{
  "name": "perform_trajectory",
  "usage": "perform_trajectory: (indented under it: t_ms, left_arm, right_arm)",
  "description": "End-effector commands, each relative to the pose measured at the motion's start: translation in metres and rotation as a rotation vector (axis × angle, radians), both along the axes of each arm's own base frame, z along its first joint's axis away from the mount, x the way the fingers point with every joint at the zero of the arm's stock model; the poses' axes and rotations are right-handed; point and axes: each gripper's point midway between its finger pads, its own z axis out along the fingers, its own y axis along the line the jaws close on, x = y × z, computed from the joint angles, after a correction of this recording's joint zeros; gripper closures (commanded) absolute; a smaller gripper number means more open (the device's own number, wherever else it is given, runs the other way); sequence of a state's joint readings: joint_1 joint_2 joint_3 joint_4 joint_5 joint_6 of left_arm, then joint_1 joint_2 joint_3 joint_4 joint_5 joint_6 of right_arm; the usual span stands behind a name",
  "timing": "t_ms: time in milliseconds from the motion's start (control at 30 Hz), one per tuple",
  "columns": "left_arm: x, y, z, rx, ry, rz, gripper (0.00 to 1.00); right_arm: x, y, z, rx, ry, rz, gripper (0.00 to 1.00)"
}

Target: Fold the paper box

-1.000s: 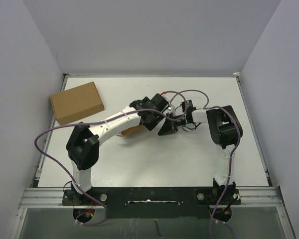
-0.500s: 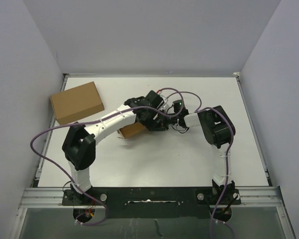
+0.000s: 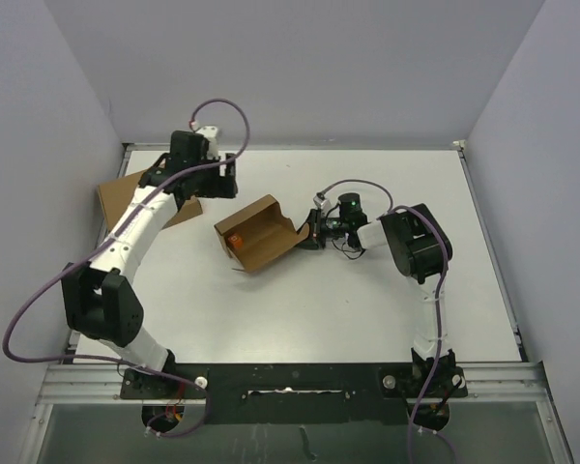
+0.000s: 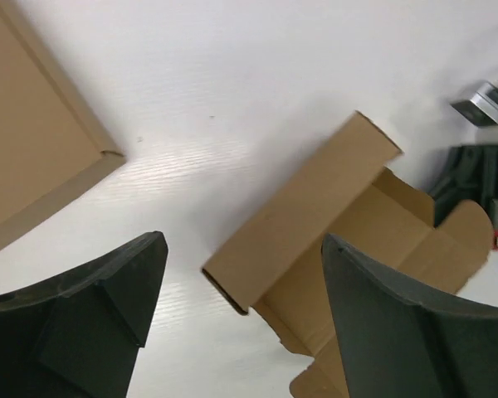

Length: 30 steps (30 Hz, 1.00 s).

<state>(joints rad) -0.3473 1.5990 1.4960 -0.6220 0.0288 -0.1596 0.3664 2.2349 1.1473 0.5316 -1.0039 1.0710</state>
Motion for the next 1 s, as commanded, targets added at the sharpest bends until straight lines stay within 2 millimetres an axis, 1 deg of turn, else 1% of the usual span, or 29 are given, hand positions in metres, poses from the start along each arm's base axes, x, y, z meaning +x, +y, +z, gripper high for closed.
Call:
perform_trajectory:
  t_ms: [0, 33, 67, 133, 200, 333, 467, 567, 767, 967]
  left_arm:
    - [0.042, 0.030, -0.014, -0.127, 0.002, 0.135, 0.27]
    - [0.051, 0.036, -0.018, -0.124, 0.010, 0.157, 0.33]
    - [0.056, 0.040, -0.030, -0.111, 0.041, 0.173, 0.35]
    - [0.067, 0.043, -0.042, -0.097, 0.074, 0.181, 0.38]
    - [0.072, 0.041, -0.054, -0.082, 0.109, 0.167, 0.40]
    - [0.066, 0.033, -0.083, -0.058, 0.200, 0.115, 0.43]
    - [0.050, 0.024, -0.106, -0.083, 0.285, 0.065, 0.49]
    - [0.036, 0.012, -0.113, -0.110, 0.317, 0.017, 0.51]
    - [0.008, -0.008, -0.112, -0.153, 0.329, -0.050, 0.53]
    - [-0.013, -0.024, -0.112, -0.170, 0.334, -0.091, 0.53]
  right_arm:
    - [0.006, 0.005, 0.017, 0.050, -0.058, 0.017, 1.00]
    - [0.006, 0.005, 0.017, 0.049, -0.055, 0.017, 1.00]
    - [0.006, 0.005, 0.018, 0.050, -0.059, 0.018, 1.00]
    - [0.008, 0.006, 0.017, 0.050, -0.057, 0.018, 1.00]
    - [0.010, 0.006, 0.018, 0.049, -0.057, 0.016, 1.00]
    - [0.014, 0.004, 0.016, 0.044, -0.053, 0.009, 1.00]
    - [0.016, 0.006, 0.016, 0.043, -0.052, 0.009, 1.00]
    - [0.019, 0.006, 0.017, 0.039, -0.061, 0.006, 1.00]
    - [0.022, 0.005, 0.019, 0.023, -0.078, 0.009, 1.00]
    - [0.023, 0.000, 0.017, 0.003, -0.083, 0.005, 1.00]
